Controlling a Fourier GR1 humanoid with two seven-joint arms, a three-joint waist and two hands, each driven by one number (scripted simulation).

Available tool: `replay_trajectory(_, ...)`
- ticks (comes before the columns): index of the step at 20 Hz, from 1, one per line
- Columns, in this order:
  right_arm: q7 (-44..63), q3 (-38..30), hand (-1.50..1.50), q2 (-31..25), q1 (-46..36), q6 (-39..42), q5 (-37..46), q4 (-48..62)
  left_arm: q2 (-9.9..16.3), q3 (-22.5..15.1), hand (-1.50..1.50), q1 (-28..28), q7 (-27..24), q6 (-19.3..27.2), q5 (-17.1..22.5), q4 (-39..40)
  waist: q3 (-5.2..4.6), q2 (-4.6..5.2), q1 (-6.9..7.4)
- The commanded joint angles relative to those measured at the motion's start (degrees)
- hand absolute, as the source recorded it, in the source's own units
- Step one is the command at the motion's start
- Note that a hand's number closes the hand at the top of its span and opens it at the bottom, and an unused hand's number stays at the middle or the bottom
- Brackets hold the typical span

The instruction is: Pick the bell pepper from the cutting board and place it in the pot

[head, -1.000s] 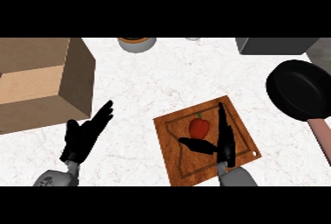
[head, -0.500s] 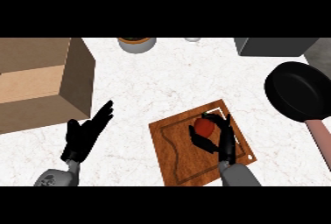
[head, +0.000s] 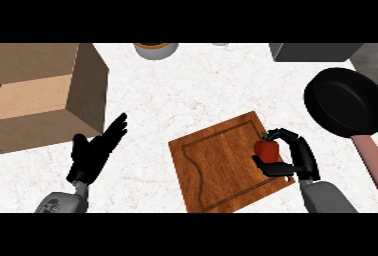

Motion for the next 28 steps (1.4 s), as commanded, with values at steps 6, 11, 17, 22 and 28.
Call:
replay_trajectory(6, -11.9, -4.5, 1.50, -25.2, -2.3, 29.7, -3.1, 1.6, -0.6, 0.1, 0.00, 0.2, -0.1, 0.6, 0.1, -0.2, 0.86, 0.82, -0.60)
replay_trajectory(11, -21.7, -8.1, 1.50, -36.0, -2.8, 43.1, -4.3, 6.5, -0.2, 0.2, 0.00, -0.1, -1.0, 0.0, 0.0, -0.1, 0.97, 1.51, -0.08)
replay_trajectory(17, -29.5, -11.7, 1.50, -44.2, -4.9, 48.6, -4.2, 11.3, -1.1, -1.3, 0.00, -1.4, 0.3, 0.4, -0.9, -1.0, 1.16, 1.52, 1.06)
replay_trajectory(22, -33.9, -12.9, 1.50, -48.2, -6.0, 46.6, -2.3, 13.3, -1.6, -1.6, 0.00, -0.5, -1.1, -0.1, -0.8, -0.3, 1.03, 1.61, 2.37)
replay_trajectory(28, -36.9, -12.6, 1.50, -51.8, -7.3, 46.3, 0.0, 15.9, -1.3, -1.8, 0.00, -0.3, -1.2, -0.8, -0.9, 0.1, 0.83, 1.53, 3.55)
